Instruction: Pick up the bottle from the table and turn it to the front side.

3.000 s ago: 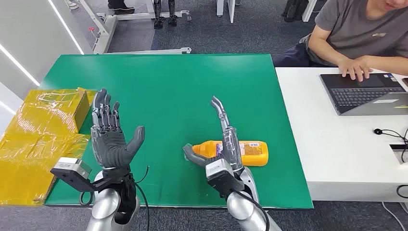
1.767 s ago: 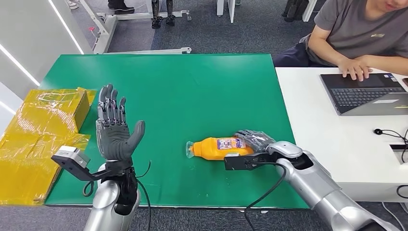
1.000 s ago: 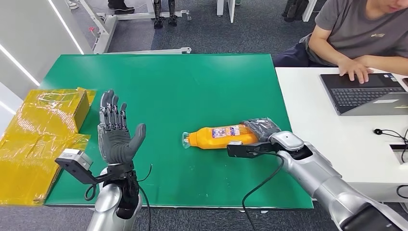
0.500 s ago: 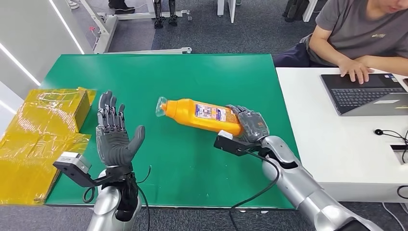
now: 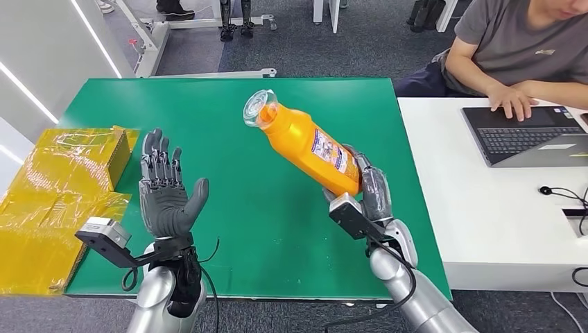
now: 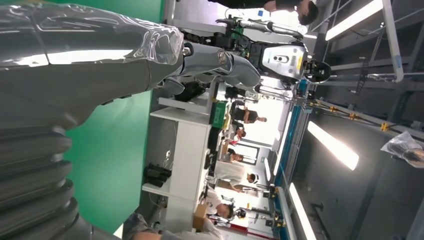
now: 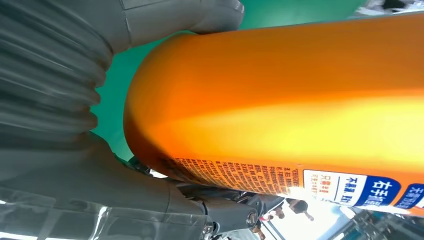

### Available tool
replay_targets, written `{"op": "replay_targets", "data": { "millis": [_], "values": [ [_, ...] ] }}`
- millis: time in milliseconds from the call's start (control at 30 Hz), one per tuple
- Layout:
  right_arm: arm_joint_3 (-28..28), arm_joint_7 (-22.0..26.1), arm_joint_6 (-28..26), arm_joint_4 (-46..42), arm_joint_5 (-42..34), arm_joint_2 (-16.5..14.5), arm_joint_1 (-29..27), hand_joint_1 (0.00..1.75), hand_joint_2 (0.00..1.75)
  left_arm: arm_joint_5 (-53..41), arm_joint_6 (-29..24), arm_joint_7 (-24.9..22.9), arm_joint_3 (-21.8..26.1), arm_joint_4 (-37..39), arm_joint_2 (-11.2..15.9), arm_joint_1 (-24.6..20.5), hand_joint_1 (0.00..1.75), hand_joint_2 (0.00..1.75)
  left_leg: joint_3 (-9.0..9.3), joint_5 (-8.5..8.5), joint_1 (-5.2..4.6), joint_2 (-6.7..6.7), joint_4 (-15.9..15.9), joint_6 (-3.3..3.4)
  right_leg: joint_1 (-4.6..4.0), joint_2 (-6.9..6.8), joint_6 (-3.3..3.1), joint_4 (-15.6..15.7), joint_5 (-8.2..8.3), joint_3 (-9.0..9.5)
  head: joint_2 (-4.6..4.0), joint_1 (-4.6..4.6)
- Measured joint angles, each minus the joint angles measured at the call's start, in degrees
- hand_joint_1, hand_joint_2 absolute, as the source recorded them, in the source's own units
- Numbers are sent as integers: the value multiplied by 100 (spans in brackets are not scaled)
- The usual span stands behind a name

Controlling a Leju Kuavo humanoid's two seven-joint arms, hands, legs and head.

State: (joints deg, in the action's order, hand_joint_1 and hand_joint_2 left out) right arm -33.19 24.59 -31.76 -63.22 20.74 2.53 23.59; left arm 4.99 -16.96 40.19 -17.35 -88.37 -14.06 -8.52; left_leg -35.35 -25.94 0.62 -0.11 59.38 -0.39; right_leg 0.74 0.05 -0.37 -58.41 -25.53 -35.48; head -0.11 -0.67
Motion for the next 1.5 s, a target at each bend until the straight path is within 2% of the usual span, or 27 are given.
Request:
{"op": "replay_targets", "data": {
  "millis": [133,300,367,500,567,933,1167,1500],
  "values": [
    [14,590,-474,-118,-246,-187,-276,175,175,14,-45,0,-1,19,-43,-12,0,175,0,-1,0,2,-1,0,0,3,0,0,0,-1,0,-1],
    [-23,673,-621,-152,-276,-364,-389,175,175,143,56,0,-3,27,-83,-63,0,175,0,0,0,2,-3,0,0,2,-1,-1,-1,-1,0,-1],
    [-69,589,-539,-116,-273,-421,-370,175,175,365,413,0,-3,45,-93,-76,0,175,0,0,0,3,-3,0,0,3,-1,-1,-1,-1,0,-1],
    [-231,426,-257,83,-196,-532,-222,175,175,965,1582,-1,-2,195,-121,-91,0,175,1,1,0,3,-2,0,0,3,-1,-1,0,0,0,-1],
    [-307,369,-166,180,-150,-580,-162,175,175,1030,1794,-1,-1,288,-139,-96,0,175,0,1,0,2,-2,0,0,2,-1,-1,0,0,0,-1],
    [-565,-61,302,602,43,-696,24,175,175,706,2087,0,5,529,-180,-112,0,175,-1,0,0,2,-2,0,0,2,0,-1,-1,-1,0,-1],
    [-638,-121,419,770,125,-750,152,175,175,690,2106,0,29,602,-185,-149,0,175,-1,1,0,1,-2,1,0,1,-1,-2,0,0,0,-1],
    [-928,-254,1264,899,645,-857,412,175,175,656,2127,1,229,633,-207,-177,0,175,-1,1,1,2,-3,0,0,2,-1,-2,0,-1,0,-1]
  ]
}}
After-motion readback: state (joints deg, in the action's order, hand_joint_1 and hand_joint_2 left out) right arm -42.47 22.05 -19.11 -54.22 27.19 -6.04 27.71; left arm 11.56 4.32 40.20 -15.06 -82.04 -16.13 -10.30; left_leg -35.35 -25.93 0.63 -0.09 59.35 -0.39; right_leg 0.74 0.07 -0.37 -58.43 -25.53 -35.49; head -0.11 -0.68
